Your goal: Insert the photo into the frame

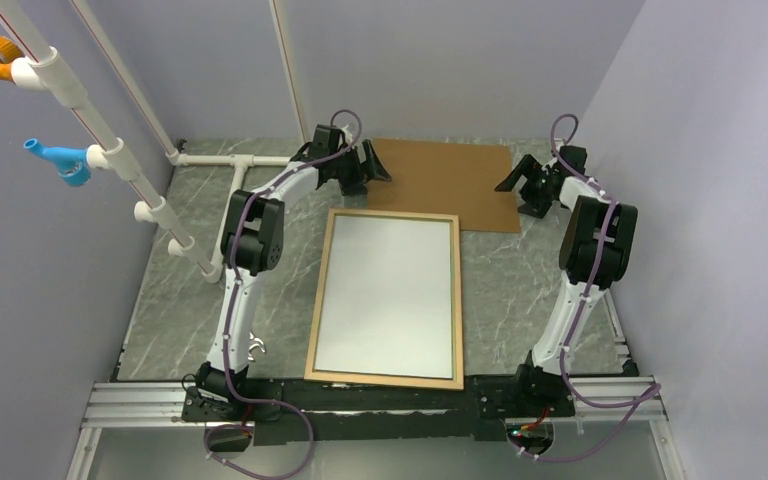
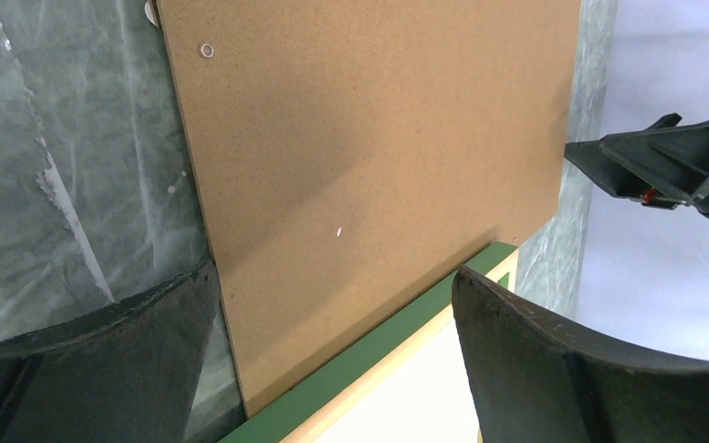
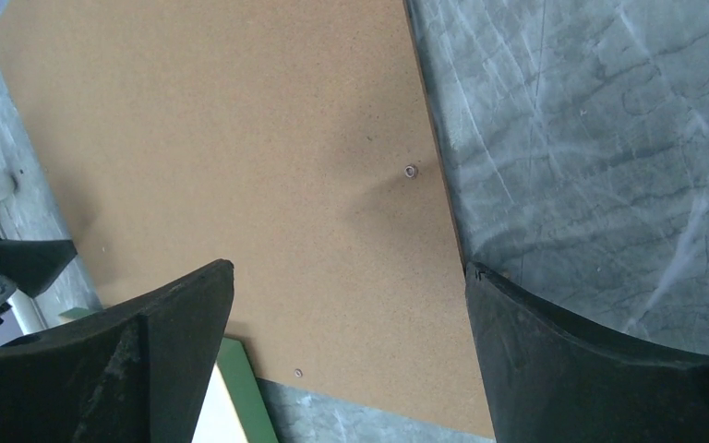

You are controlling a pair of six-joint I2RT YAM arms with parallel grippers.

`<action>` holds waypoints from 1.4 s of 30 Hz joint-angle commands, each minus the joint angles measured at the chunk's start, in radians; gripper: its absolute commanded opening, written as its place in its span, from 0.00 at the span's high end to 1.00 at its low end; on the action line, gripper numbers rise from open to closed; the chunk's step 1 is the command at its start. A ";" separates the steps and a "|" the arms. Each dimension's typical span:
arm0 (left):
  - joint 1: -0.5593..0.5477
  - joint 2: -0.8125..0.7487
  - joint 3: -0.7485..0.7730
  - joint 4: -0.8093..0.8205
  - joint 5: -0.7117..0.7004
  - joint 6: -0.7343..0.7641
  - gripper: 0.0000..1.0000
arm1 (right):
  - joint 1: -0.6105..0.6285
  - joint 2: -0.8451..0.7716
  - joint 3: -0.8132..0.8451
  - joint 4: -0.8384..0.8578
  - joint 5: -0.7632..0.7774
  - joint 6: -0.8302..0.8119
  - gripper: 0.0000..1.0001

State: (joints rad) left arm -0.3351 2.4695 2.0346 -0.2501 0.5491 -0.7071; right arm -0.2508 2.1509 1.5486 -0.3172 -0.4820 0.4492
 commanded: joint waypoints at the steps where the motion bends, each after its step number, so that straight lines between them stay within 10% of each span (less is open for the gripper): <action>1: -0.090 -0.102 0.026 0.117 0.114 0.067 0.04 | 0.058 -0.107 -0.050 0.113 -0.198 0.055 0.05; 23: -0.151 -0.317 -0.153 0.139 -0.036 0.261 0.10 | 0.059 -0.383 -0.305 0.423 -0.292 0.066 0.05; 42: -0.217 -0.462 -0.375 0.529 -0.171 0.490 0.19 | 0.059 -0.422 -0.367 0.762 -0.453 0.242 0.04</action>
State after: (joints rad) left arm -0.4274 2.1136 1.6539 -0.0299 0.2104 -0.2543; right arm -0.2539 1.7958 1.1828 0.3012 -0.6617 0.5556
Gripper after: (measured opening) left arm 0.810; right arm 0.958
